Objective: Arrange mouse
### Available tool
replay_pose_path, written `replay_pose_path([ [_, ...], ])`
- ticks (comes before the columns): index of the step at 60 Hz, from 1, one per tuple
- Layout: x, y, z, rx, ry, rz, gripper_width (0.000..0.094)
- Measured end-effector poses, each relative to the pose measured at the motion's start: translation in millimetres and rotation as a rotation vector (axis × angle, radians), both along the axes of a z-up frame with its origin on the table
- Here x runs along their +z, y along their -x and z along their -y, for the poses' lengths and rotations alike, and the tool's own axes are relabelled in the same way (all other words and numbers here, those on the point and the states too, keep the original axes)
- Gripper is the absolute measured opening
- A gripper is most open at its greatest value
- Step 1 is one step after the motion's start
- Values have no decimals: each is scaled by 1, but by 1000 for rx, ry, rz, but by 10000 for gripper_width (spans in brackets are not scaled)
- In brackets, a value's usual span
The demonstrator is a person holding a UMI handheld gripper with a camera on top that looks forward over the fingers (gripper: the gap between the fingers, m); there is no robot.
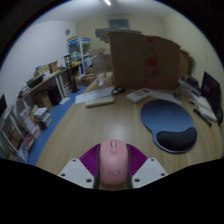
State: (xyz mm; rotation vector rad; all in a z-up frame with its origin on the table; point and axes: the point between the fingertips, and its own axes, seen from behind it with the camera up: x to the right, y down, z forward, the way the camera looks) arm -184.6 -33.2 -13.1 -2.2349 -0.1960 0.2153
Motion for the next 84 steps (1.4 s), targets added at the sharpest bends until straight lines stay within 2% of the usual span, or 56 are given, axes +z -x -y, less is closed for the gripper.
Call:
replay_pose_path([
  [2, 7, 7, 3, 27, 17, -22, 346],
  [4, 25, 11, -1, 59, -16, -18, 339],
  [6, 52, 12, -8, 83, -69, -4, 339],
  [11, 140, 5, -35, 85, -228, -24, 338],
  [17, 229, -47, -95, 12, -401, -14, 338],
  [22, 239, -108, -141, -80, -444, 44, 337],
  [26, 215, -153, -171, -153, -415, 72, 335],
  [28, 188, -176, -182, -180, -389, 87, 336],
  [32, 133, -200, -195, -219, -278, 119, 334],
  [39, 52, -196, -195, -199, -128, 90, 336],
  [47, 0, -192, -182, -178, -25, 93, 347],
  [53, -1, -191, -182, -190, -42, 71, 348],
  [58, 1, -190, -184, -183, -26, 89, 443],
  [59, 1, -190, -184, -182, -24, 92, 510],
  [60, 1, -190, -184, -181, -19, 94, 481],
  [62, -2, -190, -182, -183, 10, 91, 518],
  [63, -1, -191, -181, -191, 20, 87, 601],
  [66, 0, -194, -170, -221, 76, 70, 729],
  [69, 10, -193, -159, -239, 86, 51, 884],
  [70, 15, -192, -155, -247, 82, 46, 882],
  [71, 20, -192, -150, -259, 78, 42, 838],
  [84, 123, -157, -42, -358, 16, 16, 838],
])
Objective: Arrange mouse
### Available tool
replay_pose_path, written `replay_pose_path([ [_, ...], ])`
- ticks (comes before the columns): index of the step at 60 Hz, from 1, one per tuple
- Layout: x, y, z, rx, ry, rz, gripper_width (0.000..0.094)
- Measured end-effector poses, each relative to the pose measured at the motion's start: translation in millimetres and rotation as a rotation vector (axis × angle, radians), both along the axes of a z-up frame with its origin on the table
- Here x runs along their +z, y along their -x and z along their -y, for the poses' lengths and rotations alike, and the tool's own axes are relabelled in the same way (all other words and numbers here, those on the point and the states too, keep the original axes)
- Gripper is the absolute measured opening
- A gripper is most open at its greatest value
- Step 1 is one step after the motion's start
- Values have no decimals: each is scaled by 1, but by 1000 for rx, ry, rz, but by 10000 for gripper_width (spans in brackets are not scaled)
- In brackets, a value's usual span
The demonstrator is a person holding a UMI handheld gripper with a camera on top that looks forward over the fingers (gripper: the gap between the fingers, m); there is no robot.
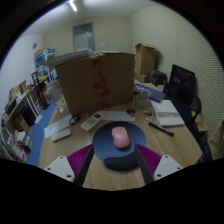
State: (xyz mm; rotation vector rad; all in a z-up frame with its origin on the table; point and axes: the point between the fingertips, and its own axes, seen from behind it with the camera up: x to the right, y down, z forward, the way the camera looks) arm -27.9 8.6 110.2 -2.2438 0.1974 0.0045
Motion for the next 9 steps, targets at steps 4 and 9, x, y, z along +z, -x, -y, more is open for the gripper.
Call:
replay_pose_path([
  [4, 28, 20, 38, -21, -16, -6, 841],
  [9, 55, 48, 83, -45, -33, -27, 837],
])
